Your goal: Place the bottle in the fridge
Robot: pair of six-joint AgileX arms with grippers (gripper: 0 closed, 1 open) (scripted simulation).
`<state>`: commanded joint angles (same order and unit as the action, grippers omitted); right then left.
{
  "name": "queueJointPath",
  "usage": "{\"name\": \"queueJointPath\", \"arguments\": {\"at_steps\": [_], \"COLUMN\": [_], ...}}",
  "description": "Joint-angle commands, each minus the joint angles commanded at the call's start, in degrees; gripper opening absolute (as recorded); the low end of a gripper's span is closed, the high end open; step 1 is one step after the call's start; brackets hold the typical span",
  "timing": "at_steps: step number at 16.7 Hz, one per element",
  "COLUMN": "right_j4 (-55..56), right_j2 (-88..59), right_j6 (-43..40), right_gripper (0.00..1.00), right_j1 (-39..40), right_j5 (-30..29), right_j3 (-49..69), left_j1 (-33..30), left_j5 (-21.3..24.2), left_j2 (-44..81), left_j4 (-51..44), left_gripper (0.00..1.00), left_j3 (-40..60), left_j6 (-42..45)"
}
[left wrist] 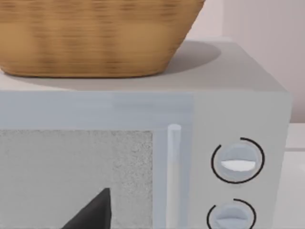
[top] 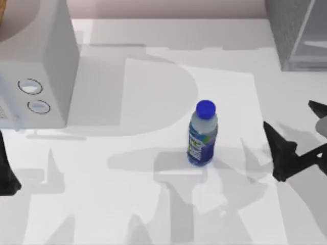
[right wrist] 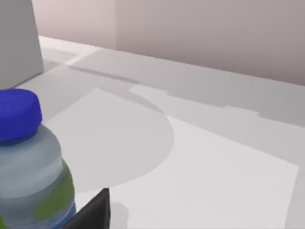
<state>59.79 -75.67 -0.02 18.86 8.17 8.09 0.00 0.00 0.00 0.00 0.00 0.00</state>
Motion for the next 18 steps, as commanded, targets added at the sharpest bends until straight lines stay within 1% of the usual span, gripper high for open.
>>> {"name": "queueJointPath", "arguments": {"at_steps": [5, 10, 13, 17, 18], "right_j4": [21.34, 37.18, 41.50, 41.81, 40.80], "right_j2": [-26.31, -43.58, -47.71, -47.99, -50.17], "right_j6": [-0.65, -1.03, -1.11, -1.11, -1.10], "right_gripper": [1.00, 1.00, 1.00, 1.00, 1.00], "right_j1": [6.00, 10.25, 11.33, 11.41, 11.12], "right_j5": [2.30, 4.02, 4.46, 4.49, 4.43], "right_j3": [3.16, 6.37, 7.47, 7.55, 7.40], "left_j1": [0.00, 0.00, 0.00, 0.00, 0.00], "left_j5": [0.00, 0.00, 0.00, 0.00, 0.00], "left_j2": [0.00, 0.00, 0.00, 0.00, 0.00], "left_j4": [0.00, 0.00, 0.00, 0.00, 0.00], "left_gripper": [1.00, 1.00, 1.00, 1.00, 1.00], "left_j3": [0.00, 0.00, 0.00, 0.00, 0.00], "left_j6": [0.00, 0.00, 0.00, 0.00, 0.00]}}
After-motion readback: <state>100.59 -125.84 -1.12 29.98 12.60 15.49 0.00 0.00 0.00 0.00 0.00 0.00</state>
